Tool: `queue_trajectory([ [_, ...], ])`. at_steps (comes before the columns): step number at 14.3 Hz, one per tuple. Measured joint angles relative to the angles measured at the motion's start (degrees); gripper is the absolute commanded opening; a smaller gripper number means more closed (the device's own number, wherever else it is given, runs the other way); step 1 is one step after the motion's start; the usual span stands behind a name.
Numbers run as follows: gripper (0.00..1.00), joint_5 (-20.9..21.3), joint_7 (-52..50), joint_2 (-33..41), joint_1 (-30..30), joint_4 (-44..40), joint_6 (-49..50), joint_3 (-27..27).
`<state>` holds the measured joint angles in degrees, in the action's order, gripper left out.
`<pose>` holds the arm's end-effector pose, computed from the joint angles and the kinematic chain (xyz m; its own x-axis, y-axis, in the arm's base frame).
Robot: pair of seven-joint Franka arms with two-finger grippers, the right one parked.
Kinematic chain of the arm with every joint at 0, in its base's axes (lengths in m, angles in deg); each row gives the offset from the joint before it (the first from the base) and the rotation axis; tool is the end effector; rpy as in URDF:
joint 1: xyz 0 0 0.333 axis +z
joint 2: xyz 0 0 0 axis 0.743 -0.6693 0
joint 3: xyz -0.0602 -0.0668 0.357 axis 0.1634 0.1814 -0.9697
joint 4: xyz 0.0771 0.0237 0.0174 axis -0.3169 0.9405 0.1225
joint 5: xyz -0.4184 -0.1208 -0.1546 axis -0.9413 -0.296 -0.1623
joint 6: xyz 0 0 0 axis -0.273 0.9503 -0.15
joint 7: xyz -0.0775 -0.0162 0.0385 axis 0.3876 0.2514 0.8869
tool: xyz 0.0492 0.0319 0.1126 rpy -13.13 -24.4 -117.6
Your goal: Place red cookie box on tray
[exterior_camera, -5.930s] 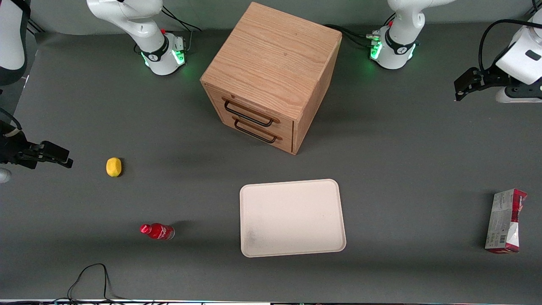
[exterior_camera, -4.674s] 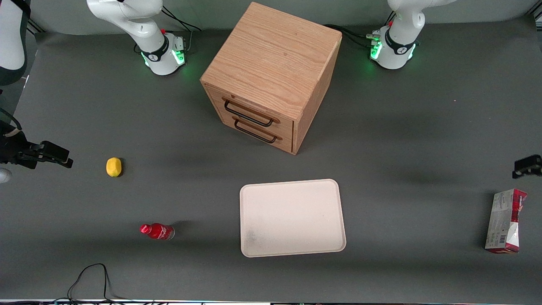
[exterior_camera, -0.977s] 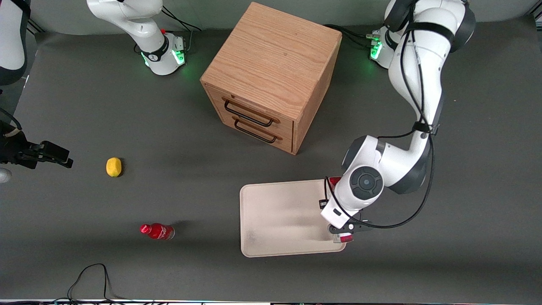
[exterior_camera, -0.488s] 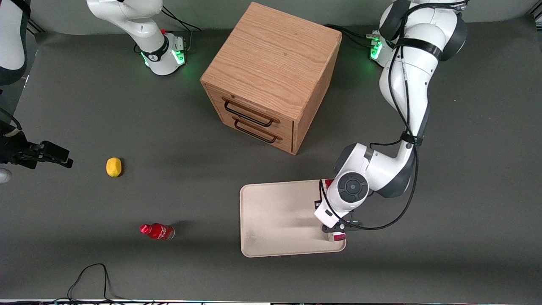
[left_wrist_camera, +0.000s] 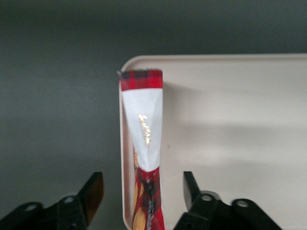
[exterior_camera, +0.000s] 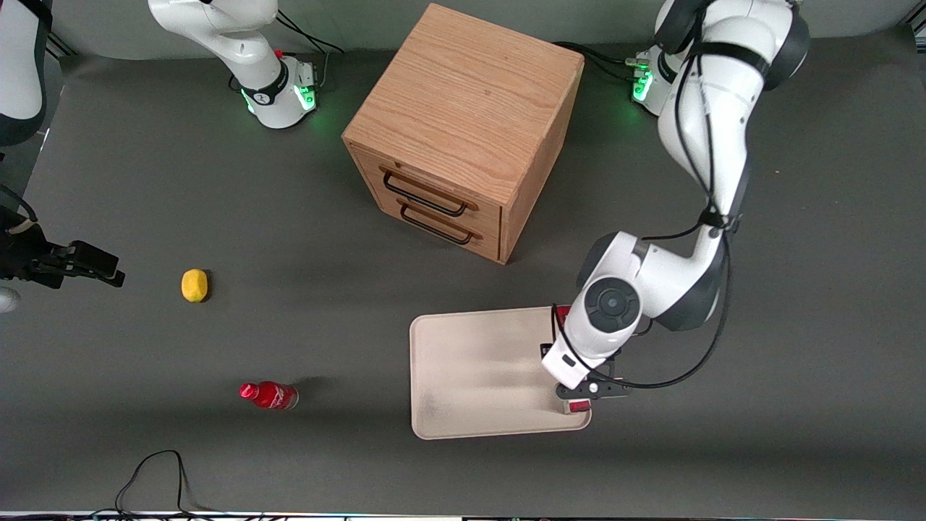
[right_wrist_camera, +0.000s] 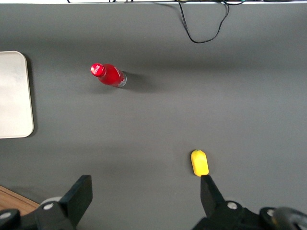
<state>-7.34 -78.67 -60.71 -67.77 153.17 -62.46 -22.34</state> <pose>0.7940 -0.3630 0.3110 0.9928 0.0813 0.0875 0.0807 -0.9967 0.0103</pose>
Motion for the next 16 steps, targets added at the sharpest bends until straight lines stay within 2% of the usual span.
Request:
queue_trajectory([
  [4,1.00,-2.73,0.92,16.08,6.28,11.12,4.11,-0.64],
  [8,1.00,-5.75,15.01,29.05,15.55,16.58,15.33,-1.06],
  [11,1.00,-6.27,26.29,37.30,21.26,21.57,19.07,-1.97],
  [16,1.00,-6.55,32.45,48.83,24.86,30.22,24.34,-2.30],
])
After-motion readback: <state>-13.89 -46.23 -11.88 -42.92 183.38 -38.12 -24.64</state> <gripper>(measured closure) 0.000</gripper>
